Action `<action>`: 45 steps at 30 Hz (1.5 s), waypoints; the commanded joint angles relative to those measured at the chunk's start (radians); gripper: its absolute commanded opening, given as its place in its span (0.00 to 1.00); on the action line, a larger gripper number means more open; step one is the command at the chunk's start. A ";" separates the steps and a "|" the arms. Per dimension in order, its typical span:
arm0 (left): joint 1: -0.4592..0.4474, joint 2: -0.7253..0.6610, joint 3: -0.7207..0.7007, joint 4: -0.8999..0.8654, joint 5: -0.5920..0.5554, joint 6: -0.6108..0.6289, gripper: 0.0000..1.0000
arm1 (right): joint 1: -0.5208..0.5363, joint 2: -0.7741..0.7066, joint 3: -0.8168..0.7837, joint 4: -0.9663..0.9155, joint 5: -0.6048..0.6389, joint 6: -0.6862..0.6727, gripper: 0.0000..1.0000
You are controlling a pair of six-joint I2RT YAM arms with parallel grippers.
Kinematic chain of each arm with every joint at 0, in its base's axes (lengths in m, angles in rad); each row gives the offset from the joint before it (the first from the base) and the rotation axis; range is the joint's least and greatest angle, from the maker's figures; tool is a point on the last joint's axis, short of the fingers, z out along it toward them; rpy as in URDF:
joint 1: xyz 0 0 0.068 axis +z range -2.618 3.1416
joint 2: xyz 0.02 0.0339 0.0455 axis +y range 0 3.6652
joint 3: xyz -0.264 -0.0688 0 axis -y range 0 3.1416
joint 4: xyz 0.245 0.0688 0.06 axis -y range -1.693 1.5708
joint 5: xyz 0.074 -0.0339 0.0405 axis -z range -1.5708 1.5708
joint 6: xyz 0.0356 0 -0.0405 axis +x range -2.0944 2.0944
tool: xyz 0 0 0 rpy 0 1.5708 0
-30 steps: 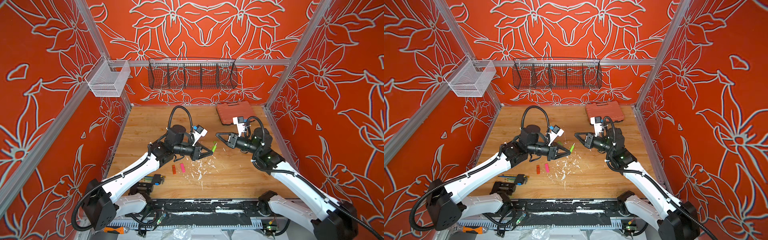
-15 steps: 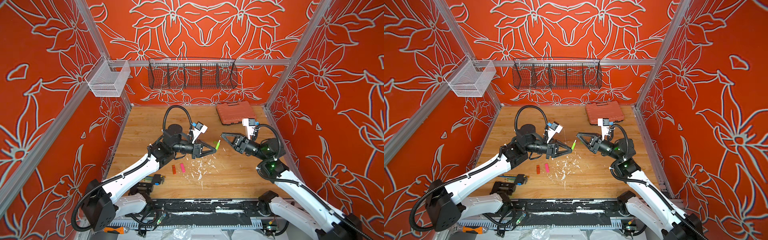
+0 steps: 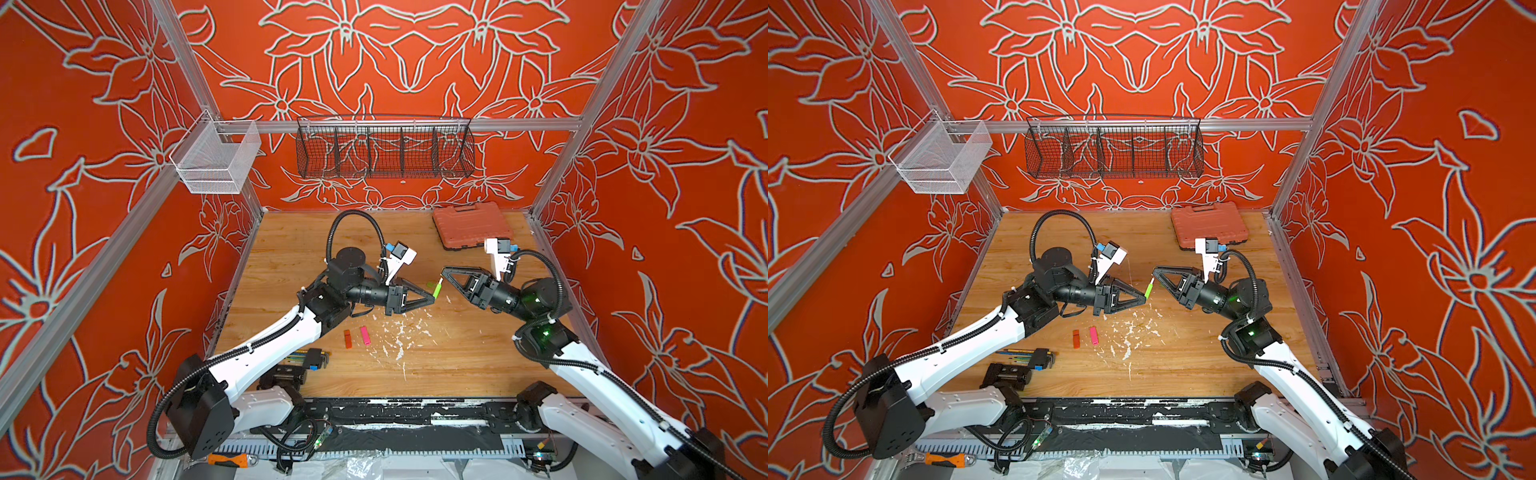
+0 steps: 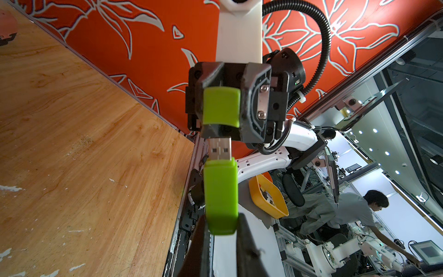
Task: Close the usb drive cover
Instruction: Close the cover of the USB drive.
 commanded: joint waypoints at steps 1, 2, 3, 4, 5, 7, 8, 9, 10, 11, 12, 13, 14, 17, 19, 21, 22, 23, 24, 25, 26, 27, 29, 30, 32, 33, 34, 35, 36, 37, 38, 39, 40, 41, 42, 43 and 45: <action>0.006 0.001 0.014 0.042 0.024 -0.004 0.07 | 0.008 -0.009 -0.008 0.030 -0.025 -0.010 0.12; 0.006 0.000 0.015 0.040 0.023 -0.004 0.08 | 0.009 -0.011 -0.012 0.035 -0.026 -0.011 0.11; 0.006 -0.001 0.016 0.037 0.023 -0.001 0.08 | 0.010 -0.014 -0.012 0.036 -0.026 -0.010 0.11; 0.006 -0.004 0.015 0.038 0.022 -0.001 0.07 | 0.010 -0.018 -0.013 0.029 -0.024 -0.015 0.11; 0.006 -0.005 0.016 0.036 0.022 0.002 0.07 | 0.010 -0.021 -0.013 0.022 -0.023 -0.018 0.11; 0.006 -0.009 0.016 0.034 0.021 0.003 0.07 | 0.010 -0.029 -0.013 -0.002 -0.021 -0.032 0.11; 0.006 -0.010 0.016 0.032 0.019 0.005 0.07 | 0.011 -0.031 -0.014 -0.008 -0.019 -0.034 0.11; 0.006 -0.010 0.016 0.030 0.021 0.006 0.07 | 0.011 -0.033 -0.016 -0.006 -0.017 -0.034 0.11; 0.006 -0.012 0.017 0.028 0.020 0.010 0.07 | 0.011 -0.033 -0.019 0.001 -0.019 -0.033 0.11; 0.006 -0.014 0.017 0.028 0.020 0.010 0.07 | 0.011 -0.034 -0.022 0.004 -0.018 -0.029 0.11; 0.006 -0.014 0.017 0.026 0.019 0.010 0.07 | 0.011 -0.036 -0.024 0.008 -0.017 -0.027 0.11; 0.006 -0.015 0.018 0.019 0.020 0.014 0.07 | 0.011 -0.039 -0.026 0.010 -0.015 -0.028 0.11; 0.006 -0.016 0.017 0.014 0.017 0.015 0.07 | 0.011 -0.043 -0.026 0.006 -0.016 -0.029 0.11; 0.006 -0.018 0.020 0.018 0.019 0.017 0.07 | 0.013 -0.043 -0.025 0.003 -0.020 -0.031 0.11; 0.006 -0.015 0.026 0.025 0.021 0.016 0.07 | 0.015 -0.038 -0.027 0.007 -0.020 -0.029 0.11; 0.006 -0.010 0.032 0.033 0.021 0.017 0.07 | 0.021 -0.032 -0.032 0.020 -0.019 -0.027 0.11; 0.007 -0.008 0.035 0.037 0.021 0.018 0.07 | 0.023 -0.026 -0.032 0.029 -0.022 -0.025 0.11; 0.006 -0.004 0.036 0.044 0.022 0.017 0.07 | 0.026 -0.024 -0.034 0.034 -0.023 -0.024 0.11; 0.006 -0.003 0.038 0.049 0.022 0.016 0.07 | 0.028 -0.022 -0.032 0.032 -0.023 -0.028 0.11; 0.006 -0.001 0.038 0.057 0.025 0.014 0.07 | 0.031 -0.021 -0.033 0.024 -0.019 -0.032 0.10; 0.006 0.000 0.040 0.064 0.029 0.011 0.07 | 0.033 -0.023 -0.035 0.014 -0.011 -0.038 0.10; 0.006 0.001 0.042 0.065 0.029 0.009 0.07 | 0.034 -0.024 -0.036 0.010 -0.009 -0.041 0.11; 0.005 0.004 0.043 0.065 0.029 0.010 0.07 | 0.036 -0.024 -0.039 0.012 -0.015 -0.042 0.10; 0.006 0.006 0.044 0.057 0.023 0.014 0.07 | 0.038 -0.024 -0.037 0.017 -0.020 -0.042 0.11; 0.006 0.007 0.048 0.057 0.024 0.020 0.07 | 0.039 -0.028 -0.038 0.015 -0.030 -0.046 0.10; 0.007 0.008 0.051 0.057 0.020 0.023 0.07 | 0.039 -0.033 -0.039 -0.001 -0.030 -0.052 0.10; 0.006 0.008 0.054 0.057 0.018 0.026 0.07 | 0.041 -0.040 -0.036 -0.021 -0.033 -0.059 0.10; 0.006 0.008 0.057 0.053 0.016 0.032 0.07 | 0.040 -0.049 -0.034 -0.050 -0.035 -0.071 0.11; 0.008 0.006 0.061 0.047 0.010 0.039 0.07 | 0.040 -0.060 -0.030 -0.087 -0.036 -0.086 0.11; 0.008 0.006 0.064 0.048 0.008 0.044 0.07 | 0.041 -0.065 -0.026 -0.109 -0.036 -0.097 0.11; 0.008 0.006 0.067 0.055 0.009 0.047 0.06 | 0.042 -0.073 -0.022 -0.139 -0.036 -0.111 0.11; 0.008 0.007 0.074 0.057 0.009 0.049 0.06 | 0.042 -0.078 -0.016 -0.166 -0.038 -0.124 0.11; 0.008 0.009 0.080 0.058 0.010 0.054 0.06 | 0.041 -0.081 -0.012 -0.185 -0.041 -0.133 0.11; 0.008 0.012 0.084 0.063 0.012 0.056 0.06 | 0.041 -0.085 -0.004 -0.206 -0.043 -0.144 0.11; 0.008 0.014 0.087 0.069 0.012 0.056 0.06 | 0.042 -0.087 0.002 -0.225 -0.048 -0.154 0.12; 0.008 0.016 0.089 0.071 0.012 0.056 0.06 | 0.042 -0.089 0.007 -0.236 -0.050 -0.160 0.12; 0.008 0.019 0.094 0.078 0.014 0.059 0.06 | 0.042 -0.094 0.013 -0.248 -0.053 -0.167 0.15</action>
